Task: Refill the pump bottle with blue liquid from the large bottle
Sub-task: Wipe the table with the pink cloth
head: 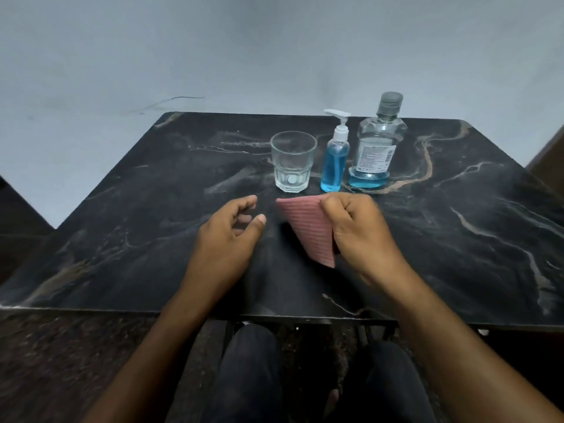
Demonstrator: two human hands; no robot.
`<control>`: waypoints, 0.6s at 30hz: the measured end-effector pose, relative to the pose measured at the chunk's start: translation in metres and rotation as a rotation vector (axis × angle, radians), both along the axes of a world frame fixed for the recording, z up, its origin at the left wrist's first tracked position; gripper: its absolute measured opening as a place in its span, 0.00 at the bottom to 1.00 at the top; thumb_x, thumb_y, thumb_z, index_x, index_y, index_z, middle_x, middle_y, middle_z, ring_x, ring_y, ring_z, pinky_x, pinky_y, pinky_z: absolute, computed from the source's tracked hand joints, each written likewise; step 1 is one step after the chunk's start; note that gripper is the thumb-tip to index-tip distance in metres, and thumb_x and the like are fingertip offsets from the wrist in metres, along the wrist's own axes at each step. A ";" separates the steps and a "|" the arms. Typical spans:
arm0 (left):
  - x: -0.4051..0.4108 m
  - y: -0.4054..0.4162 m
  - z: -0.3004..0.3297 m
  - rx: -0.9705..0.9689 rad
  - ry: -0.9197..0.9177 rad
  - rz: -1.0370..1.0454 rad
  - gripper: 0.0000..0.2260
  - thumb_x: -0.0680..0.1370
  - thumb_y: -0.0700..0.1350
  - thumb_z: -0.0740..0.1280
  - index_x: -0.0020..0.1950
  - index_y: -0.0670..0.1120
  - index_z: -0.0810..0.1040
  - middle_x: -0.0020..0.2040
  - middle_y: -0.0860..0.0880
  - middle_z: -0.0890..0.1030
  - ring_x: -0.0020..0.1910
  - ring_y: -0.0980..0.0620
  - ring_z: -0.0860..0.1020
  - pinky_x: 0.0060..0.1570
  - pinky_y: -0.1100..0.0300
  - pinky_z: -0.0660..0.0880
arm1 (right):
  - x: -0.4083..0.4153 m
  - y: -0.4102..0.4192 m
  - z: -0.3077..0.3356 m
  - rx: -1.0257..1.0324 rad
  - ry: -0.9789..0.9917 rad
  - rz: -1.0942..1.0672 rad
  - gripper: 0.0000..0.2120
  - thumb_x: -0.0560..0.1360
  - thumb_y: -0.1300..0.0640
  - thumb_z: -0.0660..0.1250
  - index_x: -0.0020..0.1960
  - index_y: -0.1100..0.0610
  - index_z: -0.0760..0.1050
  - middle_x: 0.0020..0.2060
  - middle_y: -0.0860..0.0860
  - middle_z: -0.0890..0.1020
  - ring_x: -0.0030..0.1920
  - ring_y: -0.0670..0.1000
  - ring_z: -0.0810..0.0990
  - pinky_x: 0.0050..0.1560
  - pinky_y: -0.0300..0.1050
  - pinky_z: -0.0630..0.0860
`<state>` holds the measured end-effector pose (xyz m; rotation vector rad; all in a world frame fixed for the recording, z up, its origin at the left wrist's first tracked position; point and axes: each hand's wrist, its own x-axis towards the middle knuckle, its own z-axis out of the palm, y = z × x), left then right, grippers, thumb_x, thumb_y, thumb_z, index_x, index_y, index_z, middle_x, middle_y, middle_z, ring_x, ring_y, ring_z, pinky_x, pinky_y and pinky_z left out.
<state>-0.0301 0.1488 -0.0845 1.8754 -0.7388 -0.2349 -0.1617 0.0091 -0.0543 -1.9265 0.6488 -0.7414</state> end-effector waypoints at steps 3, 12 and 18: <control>0.018 0.006 0.005 -0.051 -0.013 0.110 0.17 0.81 0.46 0.69 0.70 0.49 0.78 0.61 0.56 0.82 0.51 0.69 0.78 0.47 0.84 0.68 | 0.037 0.002 -0.004 0.358 -0.039 0.031 0.16 0.77 0.54 0.59 0.39 0.64 0.75 0.33 0.55 0.72 0.34 0.52 0.69 0.36 0.48 0.66; 0.065 0.014 0.024 -0.064 0.031 0.221 0.20 0.83 0.50 0.66 0.74 0.46 0.76 0.70 0.51 0.80 0.64 0.60 0.76 0.64 0.65 0.69 | 0.130 0.002 0.027 -0.094 -0.012 -0.022 0.15 0.77 0.61 0.61 0.33 0.64 0.78 0.31 0.55 0.82 0.31 0.50 0.75 0.30 0.49 0.69; 0.068 0.019 0.016 -0.041 -0.047 0.247 0.20 0.83 0.50 0.65 0.75 0.46 0.74 0.70 0.50 0.79 0.64 0.60 0.76 0.65 0.64 0.69 | 0.155 0.010 0.027 -0.746 0.120 0.028 0.12 0.83 0.55 0.54 0.52 0.59 0.74 0.43 0.57 0.83 0.44 0.60 0.82 0.38 0.50 0.76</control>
